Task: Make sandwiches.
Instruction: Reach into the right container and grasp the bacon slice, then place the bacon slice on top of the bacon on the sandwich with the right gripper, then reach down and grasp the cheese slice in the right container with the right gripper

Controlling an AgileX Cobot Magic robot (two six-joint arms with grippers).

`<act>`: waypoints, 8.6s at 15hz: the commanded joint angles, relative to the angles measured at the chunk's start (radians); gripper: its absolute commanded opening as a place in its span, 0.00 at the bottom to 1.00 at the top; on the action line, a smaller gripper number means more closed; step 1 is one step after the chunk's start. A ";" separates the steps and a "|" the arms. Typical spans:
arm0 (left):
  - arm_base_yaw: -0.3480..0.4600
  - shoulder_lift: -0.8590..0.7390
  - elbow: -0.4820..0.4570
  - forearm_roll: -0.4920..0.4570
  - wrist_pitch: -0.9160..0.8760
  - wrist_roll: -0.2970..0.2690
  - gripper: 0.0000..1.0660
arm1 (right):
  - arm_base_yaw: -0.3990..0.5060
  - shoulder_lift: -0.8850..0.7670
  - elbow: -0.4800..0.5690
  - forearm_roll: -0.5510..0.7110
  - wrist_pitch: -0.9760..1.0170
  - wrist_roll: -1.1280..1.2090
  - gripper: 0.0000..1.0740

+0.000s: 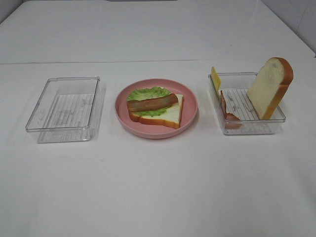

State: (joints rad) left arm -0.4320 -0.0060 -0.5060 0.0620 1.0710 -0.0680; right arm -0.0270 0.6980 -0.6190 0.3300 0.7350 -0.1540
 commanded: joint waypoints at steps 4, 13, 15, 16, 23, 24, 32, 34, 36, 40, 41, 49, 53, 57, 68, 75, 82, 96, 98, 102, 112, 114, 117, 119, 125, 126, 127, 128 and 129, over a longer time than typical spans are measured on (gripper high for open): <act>0.000 -0.021 0.005 -0.008 -0.024 -0.008 0.79 | -0.007 0.381 -0.238 0.021 0.111 -0.081 0.77; 0.000 -0.021 0.005 -0.008 -0.024 -0.008 0.79 | 0.018 0.848 -0.597 0.089 0.304 -0.107 0.67; 0.000 -0.021 0.005 -0.008 -0.024 -0.008 0.79 | 0.094 0.920 -0.662 0.060 0.307 -0.066 0.67; 0.000 -0.021 0.005 -0.008 -0.024 -0.008 0.79 | 0.181 0.998 -0.745 0.005 0.313 0.012 0.65; 0.000 -0.021 0.005 -0.008 -0.024 -0.008 0.79 | 0.237 1.284 -1.002 -0.032 0.424 0.125 0.59; 0.000 -0.021 0.005 -0.008 -0.024 -0.008 0.79 | 0.237 1.329 -1.034 -0.031 0.430 0.126 0.58; 0.000 -0.021 0.005 -0.006 -0.024 -0.008 0.79 | 0.237 1.429 -1.041 -0.058 0.386 0.148 0.51; 0.000 -0.021 0.005 -0.006 -0.024 -0.008 0.79 | 0.237 1.430 -1.041 -0.058 0.376 0.148 0.47; 0.000 -0.021 0.005 -0.006 -0.024 -0.008 0.79 | 0.237 1.430 -1.041 -0.058 0.374 0.148 0.40; 0.000 -0.021 0.005 -0.006 -0.024 -0.007 0.79 | 0.237 1.430 -1.041 -0.058 0.370 0.148 0.40; 0.000 -0.021 0.005 -0.006 -0.024 -0.007 0.79 | 0.237 1.432 -1.041 -0.058 0.367 0.148 0.43; 0.000 -0.021 0.005 -0.006 -0.024 -0.007 0.79 | 0.237 1.464 -1.041 -0.059 0.363 0.148 0.06; 0.000 -0.021 0.005 -0.006 -0.024 -0.007 0.79 | 0.237 1.451 -1.041 -0.060 0.406 0.144 0.00; 0.000 -0.021 0.005 -0.006 -0.024 -0.007 0.79 | 0.237 1.288 -1.041 -0.040 0.416 0.136 0.00; 0.000 -0.021 0.005 -0.006 -0.024 -0.004 0.79 | 0.342 1.297 -1.040 0.561 0.212 -0.125 0.00; 0.000 -0.021 0.005 -0.006 -0.024 -0.004 0.79 | 0.413 1.460 -1.040 0.811 -0.021 -0.131 0.00; 0.000 -0.021 0.005 -0.006 -0.024 -0.004 0.79 | 0.408 1.530 -1.040 0.759 -0.026 -0.104 0.00; 0.000 -0.021 0.005 -0.006 -0.024 -0.003 0.79 | 0.386 1.460 -1.041 0.279 0.111 0.196 0.69; 0.000 -0.021 0.005 -0.006 -0.024 -0.003 0.79 | 0.386 1.401 -1.041 0.204 0.121 0.196 0.69; 0.000 -0.021 0.005 -0.006 -0.024 -0.003 0.79 | 0.384 1.279 -1.041 -0.044 0.173 0.237 0.69; -0.001 -0.021 0.005 -0.006 -0.024 -0.004 0.79 | 0.292 1.331 -1.056 -0.200 0.099 0.249 0.55; -0.001 -0.021 0.005 -0.006 -0.024 -0.004 0.79 | 0.292 1.379 -1.100 -0.196 0.111 0.241 0.55; -0.001 -0.021 0.005 -0.006 -0.024 -0.004 0.79 | 0.292 1.493 -1.221 -0.213 0.131 0.245 0.54; -0.001 -0.021 0.005 -0.006 -0.024 -0.004 0.79 | 0.292 1.534 -1.260 -0.237 0.141 0.248 0.54; -0.001 -0.021 0.005 -0.006 -0.024 -0.004 0.79 | 0.282 1.586 -1.262 -0.276 0.161 0.275 0.50; -0.001 -0.021 0.005 -0.006 -0.024 -0.004 0.79 | 0.280 1.587 -1.262 -0.271 0.165 0.276 0.49; -0.001 -0.021 0.005 -0.006 -0.024 -0.004 0.79 | 0.270 1.588 -1.262 -0.271 0.171 0.276 0.45; -0.001 -0.021 0.005 -0.006 -0.024 -0.004 0.79 | 0.260 1.591 -1.262 -0.267 0.187 0.276 0.43; -0.001 -0.021 0.005 -0.006 -0.024 -0.004 0.79 | 0.257 1.593 -1.262 -0.247 0.194 0.275 0.43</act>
State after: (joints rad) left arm -0.4320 -0.0060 -0.5060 0.0610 1.0570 -0.0680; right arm 0.2370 2.2840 -1.8770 0.0770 0.9190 0.1130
